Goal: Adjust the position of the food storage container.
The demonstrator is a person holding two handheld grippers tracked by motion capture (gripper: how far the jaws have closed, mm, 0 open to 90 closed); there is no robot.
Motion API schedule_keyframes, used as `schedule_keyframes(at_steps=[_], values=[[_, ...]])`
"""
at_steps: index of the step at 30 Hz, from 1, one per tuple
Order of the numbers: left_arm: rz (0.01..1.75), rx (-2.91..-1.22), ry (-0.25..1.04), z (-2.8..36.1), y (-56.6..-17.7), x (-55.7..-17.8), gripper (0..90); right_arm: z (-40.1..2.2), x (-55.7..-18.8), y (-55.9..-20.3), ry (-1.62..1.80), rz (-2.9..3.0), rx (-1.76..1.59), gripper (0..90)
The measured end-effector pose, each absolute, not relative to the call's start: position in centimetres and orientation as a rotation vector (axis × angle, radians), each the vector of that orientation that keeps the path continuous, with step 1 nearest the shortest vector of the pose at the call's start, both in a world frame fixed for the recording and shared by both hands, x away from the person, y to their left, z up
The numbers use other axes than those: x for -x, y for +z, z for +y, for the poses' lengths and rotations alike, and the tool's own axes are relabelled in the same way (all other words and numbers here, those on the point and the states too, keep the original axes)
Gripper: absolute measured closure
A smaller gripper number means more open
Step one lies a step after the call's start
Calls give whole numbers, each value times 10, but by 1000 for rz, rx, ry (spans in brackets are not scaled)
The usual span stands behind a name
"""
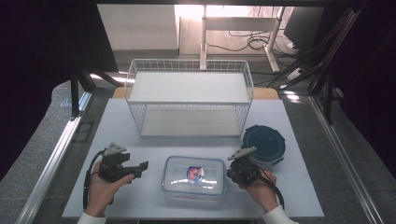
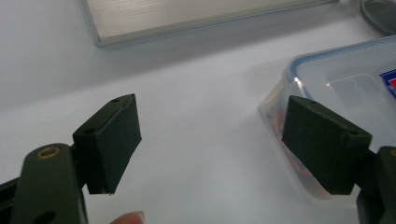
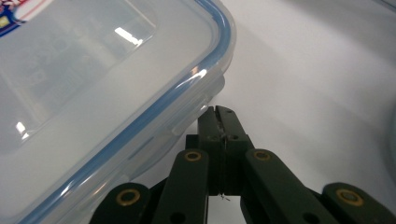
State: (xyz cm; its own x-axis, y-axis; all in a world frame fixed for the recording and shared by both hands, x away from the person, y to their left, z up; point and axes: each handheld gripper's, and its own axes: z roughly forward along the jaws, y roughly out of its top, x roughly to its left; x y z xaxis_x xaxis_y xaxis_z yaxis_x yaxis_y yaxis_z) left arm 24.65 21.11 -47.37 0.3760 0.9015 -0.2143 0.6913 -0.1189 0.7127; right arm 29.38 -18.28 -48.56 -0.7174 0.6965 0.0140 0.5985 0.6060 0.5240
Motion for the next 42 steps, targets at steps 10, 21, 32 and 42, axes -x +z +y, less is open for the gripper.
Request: schedule_keyframes(at_steps=[10,21,32,42], values=[[1407,-1844,326,211,-475,-248,204,-152,-307,-485,775,2657,-1042,888],[1386,-1816,294,214,-476,-253,198,-151,-308,-480,850,2570,-1018,888],[1350,-1806,278,212,-474,-251,227,-187,-286,-458,1089,2450,-1150,570],[1368,-1783,254,206,-470,-252,223,-208,-276,-453,1227,2333,-1247,204]])
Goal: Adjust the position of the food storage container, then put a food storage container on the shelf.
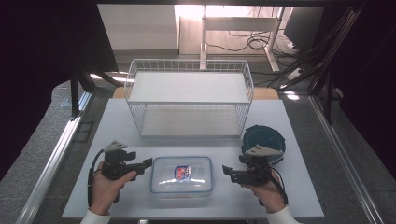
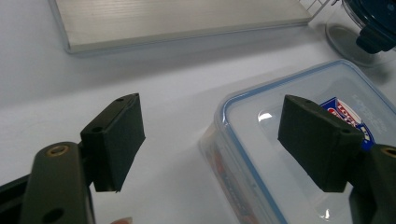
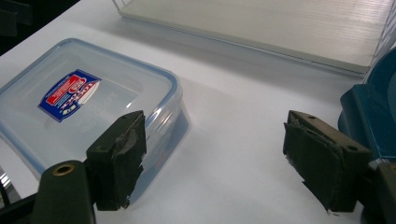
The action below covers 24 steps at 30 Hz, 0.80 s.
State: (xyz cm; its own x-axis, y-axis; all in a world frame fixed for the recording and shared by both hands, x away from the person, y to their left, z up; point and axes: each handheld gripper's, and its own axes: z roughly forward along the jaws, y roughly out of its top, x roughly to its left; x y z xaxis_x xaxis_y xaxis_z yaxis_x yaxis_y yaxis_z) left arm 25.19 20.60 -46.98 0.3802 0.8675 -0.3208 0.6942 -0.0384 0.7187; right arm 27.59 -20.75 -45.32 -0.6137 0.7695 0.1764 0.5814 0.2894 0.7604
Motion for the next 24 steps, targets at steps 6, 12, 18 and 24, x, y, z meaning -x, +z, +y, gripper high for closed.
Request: schedule_keyframes(at_steps=[6,12,18,24], values=[[1353,-1805,255,204,-470,-249,222,-206,-277,-453,1230,2338,-1267,160],[1385,-1794,242,205,-472,-249,159,-204,-280,-455,1257,2334,-1307,149],[1369,-1768,203,207,-470,-245,138,-200,-282,-456,1290,2366,-1311,148],[1359,-1777,117,205,-474,-247,124,-192,-282,-464,1342,2422,-1347,148]])
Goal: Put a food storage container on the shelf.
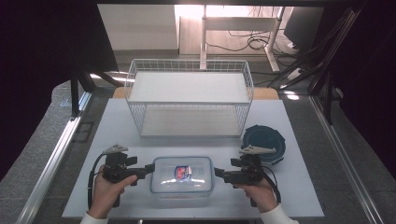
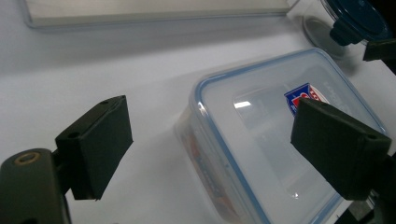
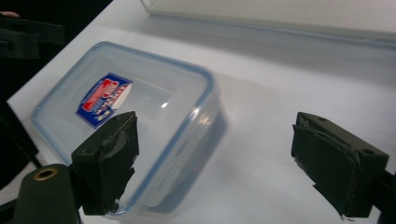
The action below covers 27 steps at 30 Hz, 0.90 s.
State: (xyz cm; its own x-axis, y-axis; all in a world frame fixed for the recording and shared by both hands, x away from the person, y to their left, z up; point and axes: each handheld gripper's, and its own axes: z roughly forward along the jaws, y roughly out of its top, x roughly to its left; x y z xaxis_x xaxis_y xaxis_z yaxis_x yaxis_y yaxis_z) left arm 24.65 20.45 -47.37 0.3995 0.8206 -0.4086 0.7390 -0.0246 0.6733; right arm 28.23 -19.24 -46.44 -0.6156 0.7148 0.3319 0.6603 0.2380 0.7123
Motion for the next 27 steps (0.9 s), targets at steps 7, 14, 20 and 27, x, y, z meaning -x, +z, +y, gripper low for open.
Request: schedule_keyframes(at_steps=[7,14,20,27], values=[[1381,-1765,-14,204,-486,-253,115,-177,-281,-471,1353,2462,-1412,141],[1363,-1768,-95,197,-490,-252,110,-166,-286,-486,1351,2513,-1478,125],[1380,-1743,-159,195,-498,-251,110,-159,-290,-494,1370,2551,-1509,118],[1388,-1662,-312,195,-509,-249,115,-158,-294,-499,1416,2568,-1566,117]])
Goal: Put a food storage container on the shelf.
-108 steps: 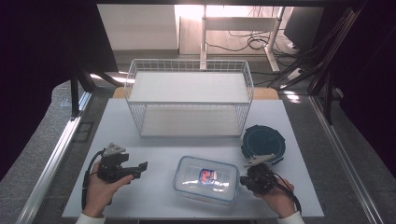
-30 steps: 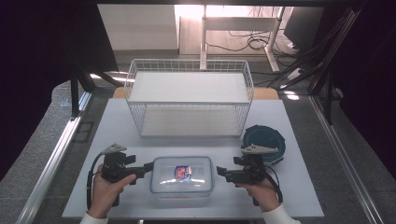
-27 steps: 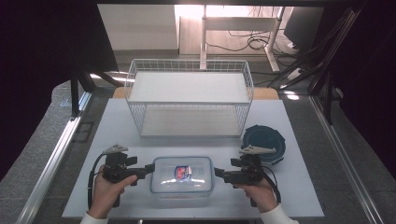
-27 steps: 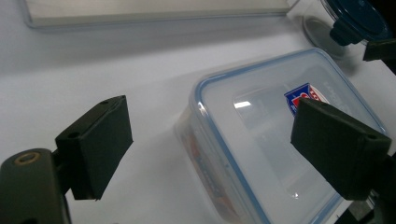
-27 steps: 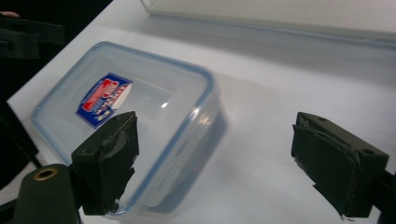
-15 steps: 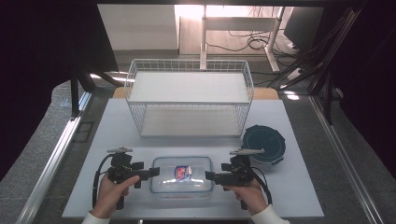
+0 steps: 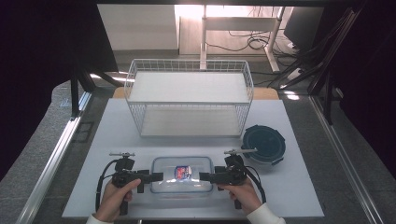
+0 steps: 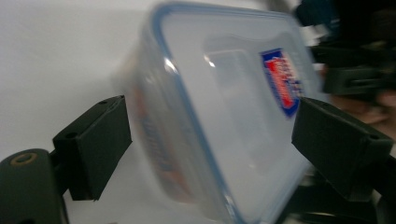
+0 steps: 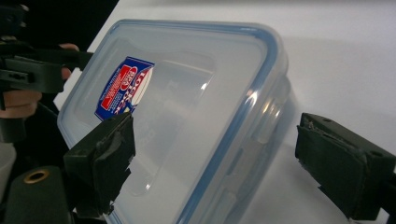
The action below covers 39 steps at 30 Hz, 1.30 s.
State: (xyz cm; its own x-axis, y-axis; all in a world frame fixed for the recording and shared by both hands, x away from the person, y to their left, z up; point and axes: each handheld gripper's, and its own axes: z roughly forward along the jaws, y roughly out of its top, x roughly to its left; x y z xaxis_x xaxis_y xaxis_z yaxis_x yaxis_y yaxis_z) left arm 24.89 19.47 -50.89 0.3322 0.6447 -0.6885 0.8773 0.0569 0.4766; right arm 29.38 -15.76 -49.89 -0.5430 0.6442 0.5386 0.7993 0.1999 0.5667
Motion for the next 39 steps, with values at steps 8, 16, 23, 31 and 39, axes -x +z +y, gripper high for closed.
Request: schedule_keyframes(at_steps=[8,16,23,31,39], values=[[1414,-1673,-343,192,-517,-249,134,-152,-295,-509,-1218,-2222,1377,102],[1416,-1664,-356,191,-517,-248,260,-156,-295,-508,-1211,-2162,1416,195],[1432,-1653,-357,194,-513,-246,335,-166,-294,-503,-1243,-2110,1443,346],[1427,-1643,-338,196,-506,-242,398,-170,-289,-500,-1307,-2092,1459,394],[1407,-1636,-310,195,-499,-241,443,-174,-285,-496,-1359,-2093,1461,414]])
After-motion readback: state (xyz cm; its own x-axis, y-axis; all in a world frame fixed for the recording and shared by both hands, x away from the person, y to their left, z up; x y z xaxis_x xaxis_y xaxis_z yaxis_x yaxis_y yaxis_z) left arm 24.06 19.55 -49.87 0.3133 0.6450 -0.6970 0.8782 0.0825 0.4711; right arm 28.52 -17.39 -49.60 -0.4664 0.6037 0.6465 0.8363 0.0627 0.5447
